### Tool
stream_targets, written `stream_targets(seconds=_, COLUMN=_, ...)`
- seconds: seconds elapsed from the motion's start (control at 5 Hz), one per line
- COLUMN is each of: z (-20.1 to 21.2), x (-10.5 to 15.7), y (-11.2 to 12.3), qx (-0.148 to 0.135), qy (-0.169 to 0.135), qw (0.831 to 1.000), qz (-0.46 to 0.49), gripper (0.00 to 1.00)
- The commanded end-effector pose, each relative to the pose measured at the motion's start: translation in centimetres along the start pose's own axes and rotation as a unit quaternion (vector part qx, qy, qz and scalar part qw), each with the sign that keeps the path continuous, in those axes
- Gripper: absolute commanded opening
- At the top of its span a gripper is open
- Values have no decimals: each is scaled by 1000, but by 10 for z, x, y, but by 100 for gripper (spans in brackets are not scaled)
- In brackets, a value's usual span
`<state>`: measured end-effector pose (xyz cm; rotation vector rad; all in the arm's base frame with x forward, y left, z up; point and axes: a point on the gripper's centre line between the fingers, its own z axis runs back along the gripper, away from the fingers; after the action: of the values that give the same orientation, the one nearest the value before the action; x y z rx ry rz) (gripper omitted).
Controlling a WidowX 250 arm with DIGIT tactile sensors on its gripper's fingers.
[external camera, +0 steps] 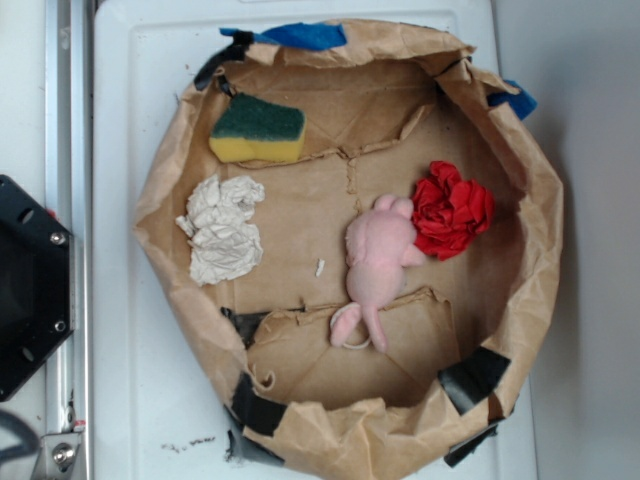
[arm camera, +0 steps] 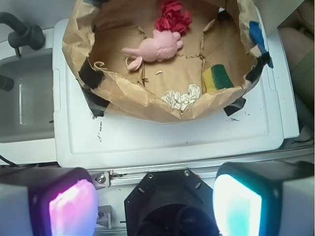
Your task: Grab the green sponge.
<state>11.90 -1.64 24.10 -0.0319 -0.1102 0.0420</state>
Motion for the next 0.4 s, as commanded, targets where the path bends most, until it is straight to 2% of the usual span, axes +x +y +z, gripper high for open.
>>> stream_targets(seconds=0.0, z=-12, x=75, y=-12, qx=13, qy=-18, qw=999, qz=-32, gripper=100)
stream_targets(seconds=0.2, z=-42, x=108, y=-8, qx=-6, qy=-3, qw=989, qz=-148, gripper=100)
